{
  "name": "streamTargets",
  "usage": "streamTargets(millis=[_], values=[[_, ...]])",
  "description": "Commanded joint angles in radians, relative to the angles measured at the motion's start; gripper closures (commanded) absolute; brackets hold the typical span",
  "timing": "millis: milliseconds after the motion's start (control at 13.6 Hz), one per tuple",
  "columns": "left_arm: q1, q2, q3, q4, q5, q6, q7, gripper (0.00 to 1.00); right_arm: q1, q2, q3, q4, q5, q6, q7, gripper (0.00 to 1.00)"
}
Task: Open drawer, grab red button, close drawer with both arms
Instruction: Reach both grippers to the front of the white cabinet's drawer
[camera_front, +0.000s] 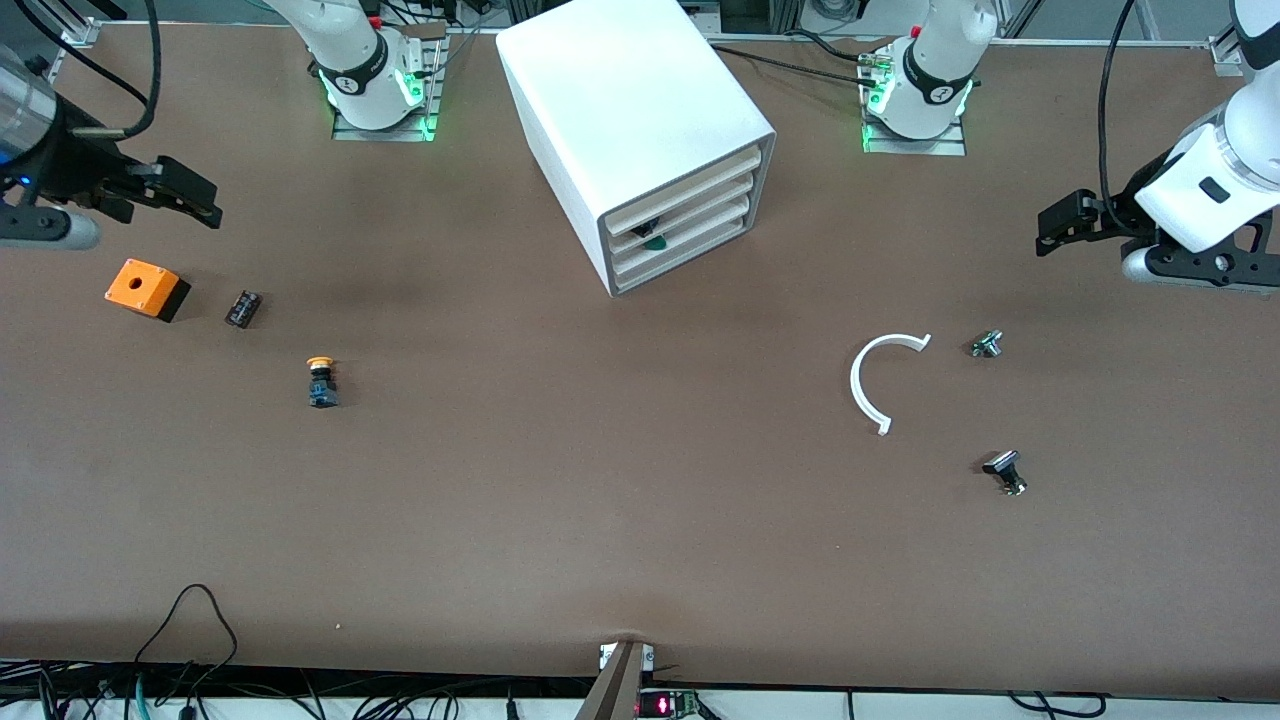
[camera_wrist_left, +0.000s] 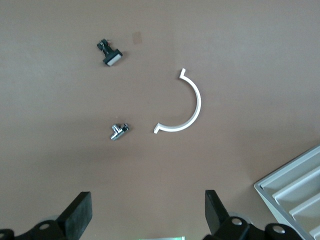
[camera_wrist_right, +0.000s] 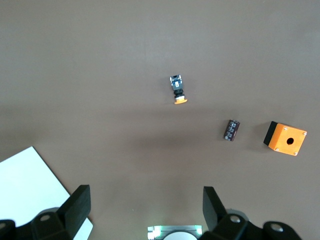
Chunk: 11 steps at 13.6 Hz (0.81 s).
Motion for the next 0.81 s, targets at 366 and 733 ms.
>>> streamTargets(millis=[366,733], values=[[0.005,0.069,0.002,0.066,-0.280,-0.324,0.022,0.01,0.065,0.066,0.010,0.003,0.078,0.065,0.129,0.01],[0.014,0.176,0.004,0.063,-0.614,-0.508,0.037,0.01,0.108,0.111,0.010,0.006,0.146,0.097,0.250,0.01]])
